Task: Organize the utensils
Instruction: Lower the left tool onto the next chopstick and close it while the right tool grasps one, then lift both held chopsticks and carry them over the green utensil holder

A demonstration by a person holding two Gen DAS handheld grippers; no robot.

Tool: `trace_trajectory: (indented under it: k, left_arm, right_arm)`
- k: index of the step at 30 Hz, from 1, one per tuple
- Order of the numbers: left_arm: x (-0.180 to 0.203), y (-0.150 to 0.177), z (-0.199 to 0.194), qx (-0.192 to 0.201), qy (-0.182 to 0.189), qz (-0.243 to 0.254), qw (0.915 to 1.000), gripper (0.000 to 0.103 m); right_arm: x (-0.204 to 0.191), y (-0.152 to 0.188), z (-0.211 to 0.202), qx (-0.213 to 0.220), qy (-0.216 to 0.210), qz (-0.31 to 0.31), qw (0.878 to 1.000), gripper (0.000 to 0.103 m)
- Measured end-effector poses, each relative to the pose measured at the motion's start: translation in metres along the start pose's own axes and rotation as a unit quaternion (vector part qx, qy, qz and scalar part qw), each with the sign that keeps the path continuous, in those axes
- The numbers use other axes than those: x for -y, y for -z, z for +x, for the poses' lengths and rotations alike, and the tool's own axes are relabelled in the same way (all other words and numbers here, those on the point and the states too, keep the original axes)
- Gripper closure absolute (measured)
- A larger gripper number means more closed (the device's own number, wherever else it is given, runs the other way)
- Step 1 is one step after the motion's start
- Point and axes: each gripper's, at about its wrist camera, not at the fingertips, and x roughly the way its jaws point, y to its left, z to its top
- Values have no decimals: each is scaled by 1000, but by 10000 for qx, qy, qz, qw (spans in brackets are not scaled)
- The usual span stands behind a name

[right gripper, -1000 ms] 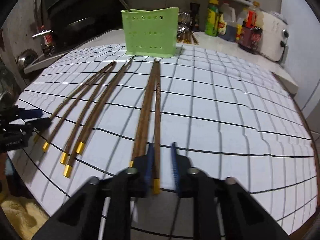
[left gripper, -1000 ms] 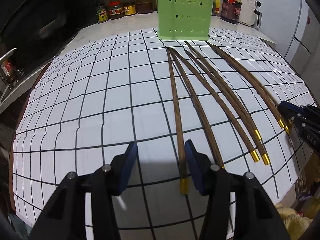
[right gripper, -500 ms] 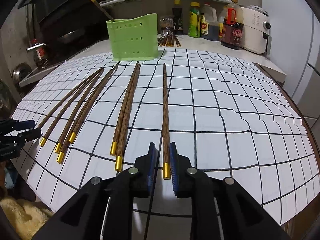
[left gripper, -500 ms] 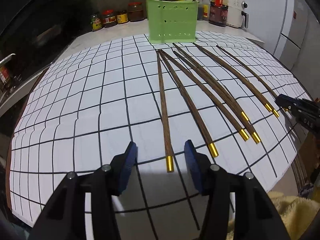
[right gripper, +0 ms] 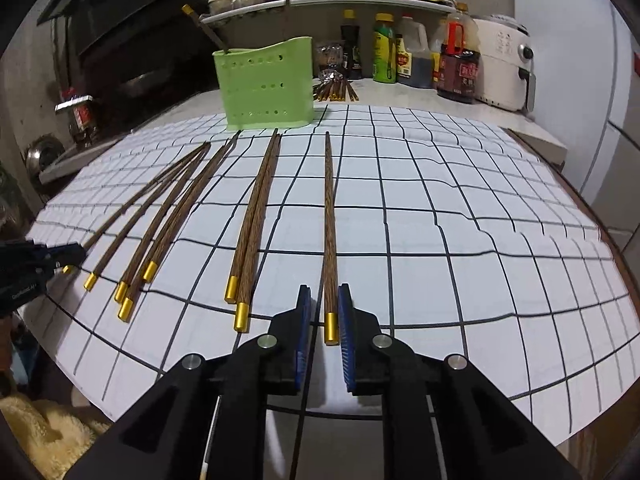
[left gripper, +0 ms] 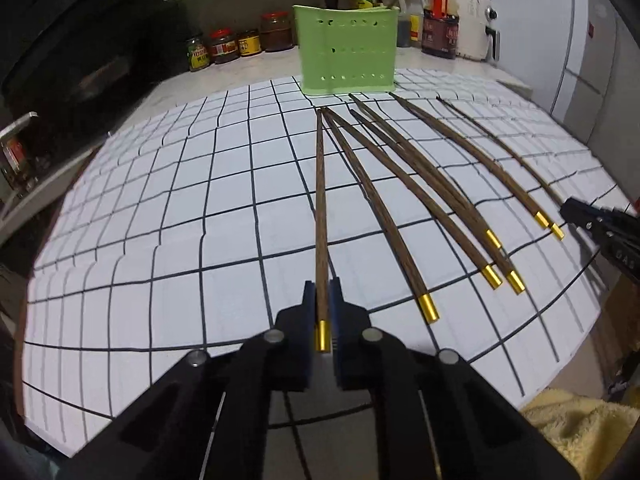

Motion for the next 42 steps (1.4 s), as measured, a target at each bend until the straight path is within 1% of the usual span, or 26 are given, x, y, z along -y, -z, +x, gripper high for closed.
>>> trace_trajectory:
  k: [3, 5, 6, 9, 12, 13, 16, 18, 21, 25, 28, 30, 35, 38, 41, 42]
  left_arm:
    - [-8, -2, -2, 45, 109, -202, 9997, 96]
    - [-13, -6, -10, 234, 102, -291, 9993, 96]
    - [-16, -9, -16, 354, 116, -336, 9987, 96]
    - [-25, -21, -45, 929, 144, -433, 9946, 96]
    - [-31, -34, -73, 1481, 160, -490, 9876, 96]
    - [-35, -40, -86, 1731, 190, -525, 9833, 96]
    - [-45, -60, -113, 2201, 252, -617, 9732, 96]
    - [-50, -73, -126, 2434, 256, -615, 9676, 96]
    - [-52, -87, -137, 2628, 178, -584, 9629, 96]
    - [-58, -99, -142, 2680, 214, -606, 9613, 96]
    - [-60, -102, -141, 2694, 153, -604, 9610, 96]
    - [-63, -104, -137, 2650, 197, -610, 9621, 96]
    - [-67, -110, -132, 2485, 286, -581, 9665, 96]
    - [-68, -111, -134, 2451, 384, -565, 9671, 96]
    - [-66, -111, -128, 2354, 297, -525, 9700, 96]
    - [-66, -111, -125, 2320, 293, -532, 9708, 96]
  right_arm:
    - [0, -3, -4, 42, -24, 74, 10000, 96]
    - [0, -10, -15, 166, -75, 78, 9998, 96]
    - [0, -14, -20, 237, -91, 88, 9996, 96]
    - [1, -28, -43, 551, -158, 153, 9982, 96]
    - [2, -45, -67, 932, -265, 233, 9950, 96]
    - [2, -53, -75, 1064, -288, 243, 9936, 96]
    - [3, -78, -94, 1429, -357, 261, 9888, 96]
    - [4, -98, -103, 1601, -393, 242, 9860, 96]
    - [3, -122, -110, 1732, -357, 177, 9841, 96]
    - [1, -148, -115, 1819, -282, 76, 9829, 96]
    - [-1, -164, -117, 1879, -258, -30, 9818, 96]
    - [-3, -175, -114, 1820, -262, -100, 9829, 96]
    - [-9, -187, -106, 1807, -260, -175, 9830, 96]
    - [-11, -190, -104, 1840, -254, -199, 9824, 96]
    - [-13, -187, -98, 1813, -223, -261, 9828, 96]
    - [-14, -186, -96, 1815, -157, -300, 9828, 96]
